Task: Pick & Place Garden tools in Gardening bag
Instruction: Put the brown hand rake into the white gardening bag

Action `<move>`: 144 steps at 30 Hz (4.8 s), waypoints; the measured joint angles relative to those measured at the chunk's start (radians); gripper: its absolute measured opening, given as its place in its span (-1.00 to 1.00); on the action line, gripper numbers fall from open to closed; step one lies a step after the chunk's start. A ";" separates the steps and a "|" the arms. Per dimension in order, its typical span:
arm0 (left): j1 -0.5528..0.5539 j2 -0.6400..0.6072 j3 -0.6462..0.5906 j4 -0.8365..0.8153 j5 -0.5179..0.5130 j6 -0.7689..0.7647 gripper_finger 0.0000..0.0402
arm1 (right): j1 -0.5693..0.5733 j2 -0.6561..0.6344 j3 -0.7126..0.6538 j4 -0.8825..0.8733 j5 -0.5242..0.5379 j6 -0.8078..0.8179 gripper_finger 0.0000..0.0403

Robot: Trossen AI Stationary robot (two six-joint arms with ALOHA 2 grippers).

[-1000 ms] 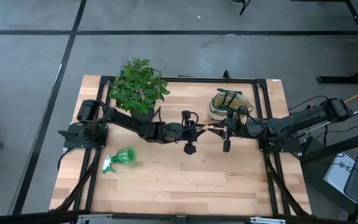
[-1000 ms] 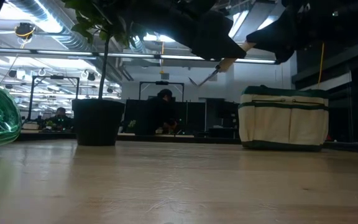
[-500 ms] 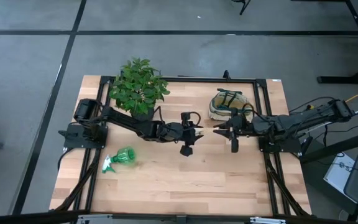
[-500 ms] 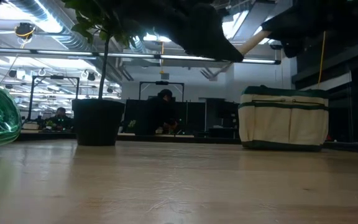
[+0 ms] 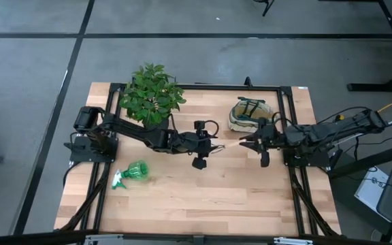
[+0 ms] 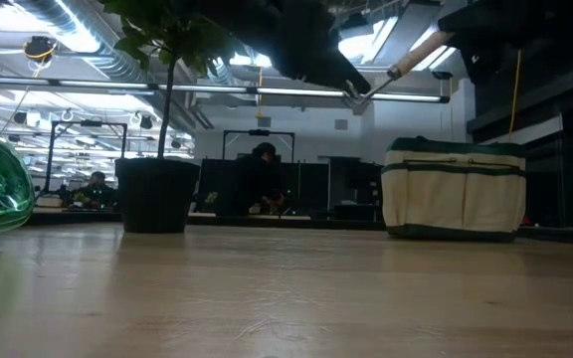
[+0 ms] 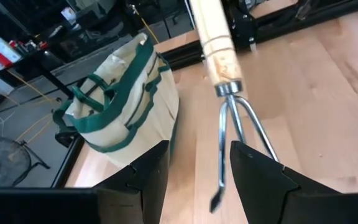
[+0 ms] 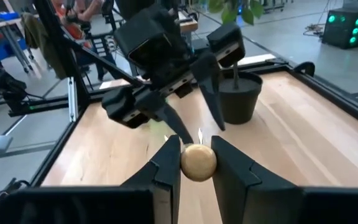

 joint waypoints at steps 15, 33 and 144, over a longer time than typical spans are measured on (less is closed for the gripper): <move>-0.002 0.002 -0.002 -0.027 0.036 -0.046 -0.20 | 0.000 -0.161 0.149 -0.288 -0.025 0.052 -0.67; -0.002 0.002 -0.002 -0.042 0.036 -0.050 -0.21 | -0.004 -0.167 0.419 -0.775 0.248 0.164 -0.67; -0.001 0.001 -0.002 -0.033 0.036 -0.050 -0.23 | -0.074 -0.224 0.079 -0.819 0.632 0.541 -0.55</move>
